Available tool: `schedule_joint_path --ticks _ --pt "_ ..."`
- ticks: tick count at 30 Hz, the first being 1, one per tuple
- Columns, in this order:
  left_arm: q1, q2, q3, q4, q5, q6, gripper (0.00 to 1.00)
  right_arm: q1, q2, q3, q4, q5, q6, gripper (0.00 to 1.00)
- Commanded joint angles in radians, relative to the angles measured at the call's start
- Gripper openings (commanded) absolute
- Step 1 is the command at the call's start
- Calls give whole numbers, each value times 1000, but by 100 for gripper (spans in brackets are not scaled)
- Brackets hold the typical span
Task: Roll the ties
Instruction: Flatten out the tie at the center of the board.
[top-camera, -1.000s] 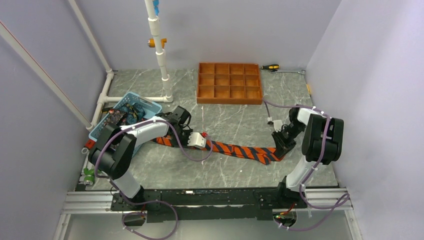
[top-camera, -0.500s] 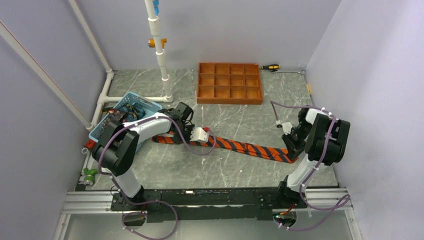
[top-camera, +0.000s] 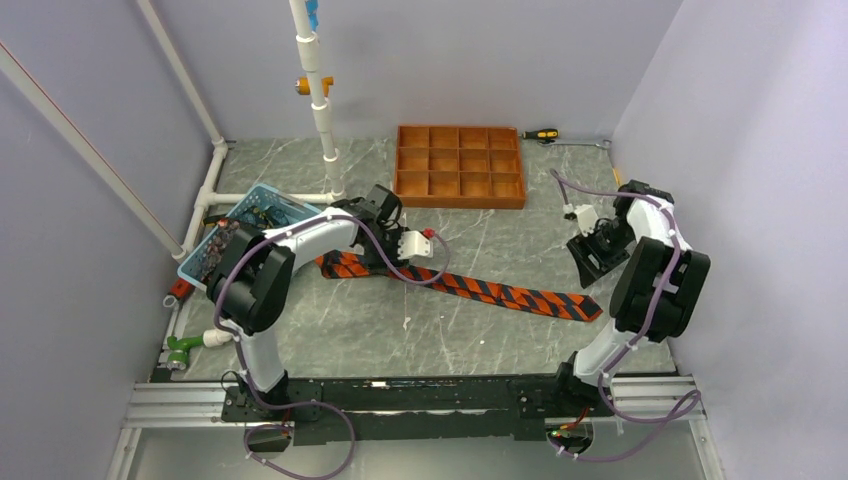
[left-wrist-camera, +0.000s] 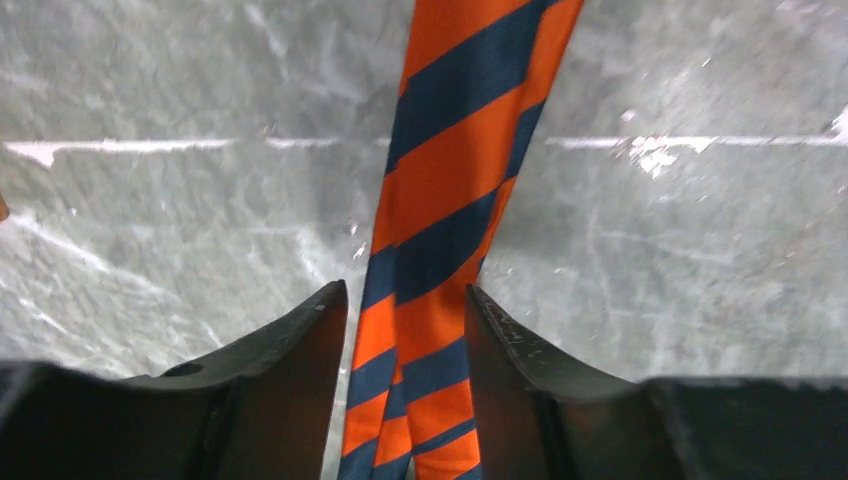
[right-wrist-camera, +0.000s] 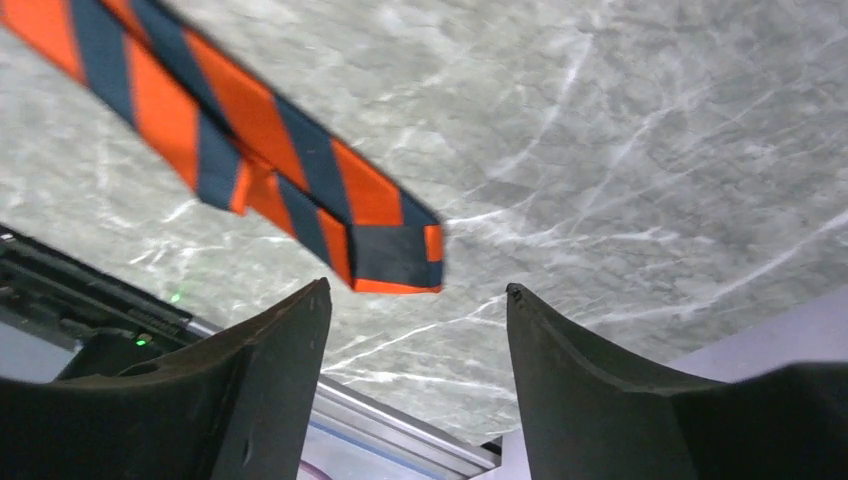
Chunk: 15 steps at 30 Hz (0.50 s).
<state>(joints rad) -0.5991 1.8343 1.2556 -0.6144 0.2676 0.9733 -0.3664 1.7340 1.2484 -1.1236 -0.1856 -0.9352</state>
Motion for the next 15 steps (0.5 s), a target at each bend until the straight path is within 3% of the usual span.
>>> schedule_joint_path --ticks 1,11,12,15 --pt "64 -57 -7 -21 48 24 56 56 -92 19 -138 -167 -1 69" --pt "147 -125 -107 -69 75 265 78 338 -125 -118 11 -231 192 72" --pt "147 -133 -132 -46 64 292 97 358 -119 -131 36 -218 206 73" --pt "147 -134 -187 40 27 324 99 407 -97 -176 125 -149 221 78"
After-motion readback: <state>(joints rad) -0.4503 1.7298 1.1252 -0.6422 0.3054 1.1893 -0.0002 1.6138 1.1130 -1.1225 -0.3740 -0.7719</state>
